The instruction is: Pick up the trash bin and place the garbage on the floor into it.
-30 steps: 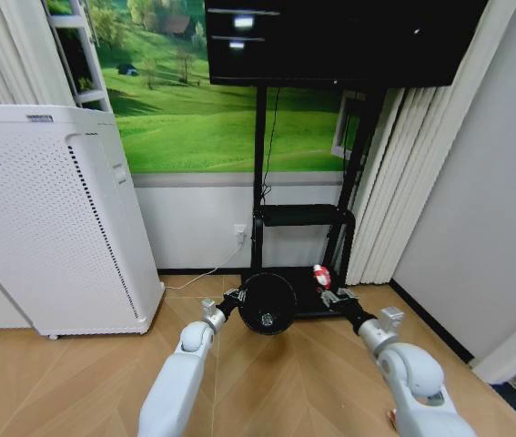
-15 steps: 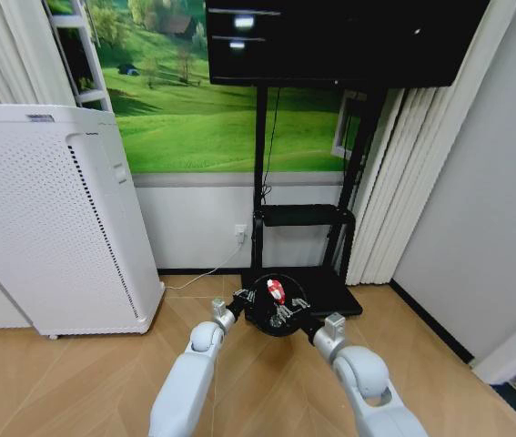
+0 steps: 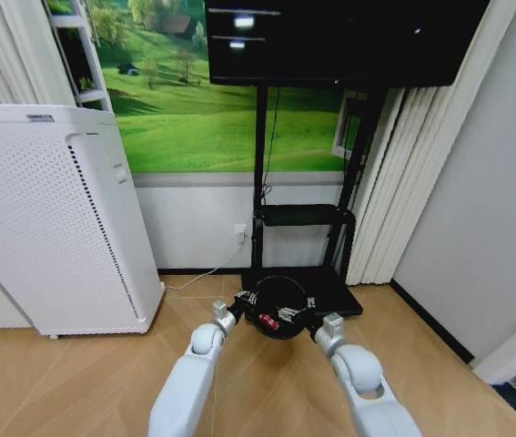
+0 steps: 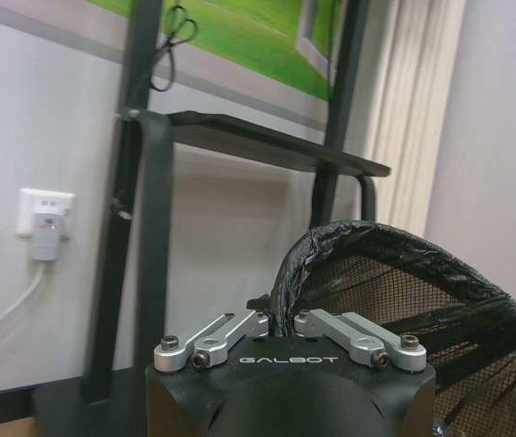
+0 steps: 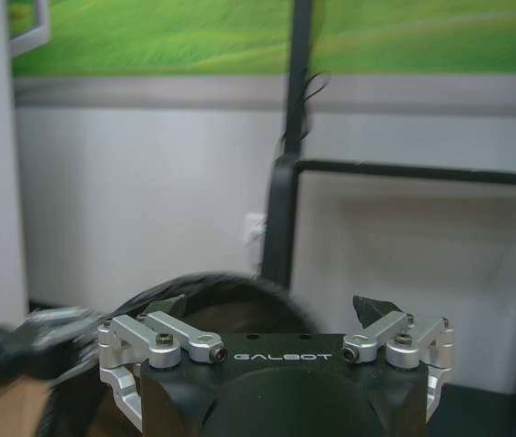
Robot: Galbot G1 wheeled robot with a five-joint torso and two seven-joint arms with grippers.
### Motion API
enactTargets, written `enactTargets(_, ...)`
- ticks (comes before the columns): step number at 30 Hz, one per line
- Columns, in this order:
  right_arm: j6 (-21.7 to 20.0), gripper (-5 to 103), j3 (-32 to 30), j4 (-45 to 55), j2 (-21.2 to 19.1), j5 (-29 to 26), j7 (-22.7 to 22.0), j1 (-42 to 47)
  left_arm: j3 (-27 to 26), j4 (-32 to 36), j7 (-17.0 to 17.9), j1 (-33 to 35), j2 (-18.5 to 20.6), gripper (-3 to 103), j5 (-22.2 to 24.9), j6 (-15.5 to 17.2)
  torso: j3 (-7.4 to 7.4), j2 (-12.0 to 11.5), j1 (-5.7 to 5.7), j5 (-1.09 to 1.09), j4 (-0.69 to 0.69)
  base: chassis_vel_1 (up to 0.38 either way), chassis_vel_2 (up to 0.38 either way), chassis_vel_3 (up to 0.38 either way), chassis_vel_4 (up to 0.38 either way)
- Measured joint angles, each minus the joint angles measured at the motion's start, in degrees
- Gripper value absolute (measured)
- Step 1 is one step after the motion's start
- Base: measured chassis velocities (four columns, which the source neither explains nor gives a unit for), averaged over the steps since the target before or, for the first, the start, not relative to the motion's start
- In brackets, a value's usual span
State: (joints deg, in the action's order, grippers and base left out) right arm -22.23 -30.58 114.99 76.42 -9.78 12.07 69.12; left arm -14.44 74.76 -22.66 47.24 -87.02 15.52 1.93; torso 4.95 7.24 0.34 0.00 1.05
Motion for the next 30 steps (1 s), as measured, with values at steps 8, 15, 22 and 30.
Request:
enactTargets(8,0.65,100,-4.19,-2.50,-0.20,-6.35,-14.79,1.52,-7.42,3.64,2.84,3.96,1.26,7,-0.56,0.77,0.00,0.00,0.00,0.01,-0.01,0.000,0.000,0.000,0.000)
enactTargets(15,5.57,100,-7.61,-13.65,1.83,-5.14,-16.83,2.29,-13.44,13.78,4.97,12.13,4.43,7,-1.32,3.03,0.00,0.00,0.00,0.00,-0.02,0.000,0.000,0.000,0.000)
enactTargets(22,6.71,100,-8.29,-16.20,1.33,-6.65,-15.17,2.28,-15.53,16.63,4.71,15.67,5.65,7,-0.92,3.34,0.00,0.00,0.00,-0.01,-0.02,0.000,0.000,0.000,0.000)
enactTargets(30,7.23,100,-7.66,-15.87,1.40,-6.08,-14.34,2.33,-16.01,17.14,4.68,16.02,5.06,7,-0.89,3.17,0.00,0.00,0.00,-0.01,-0.02,-0.069,-0.067,0.079,0.073)
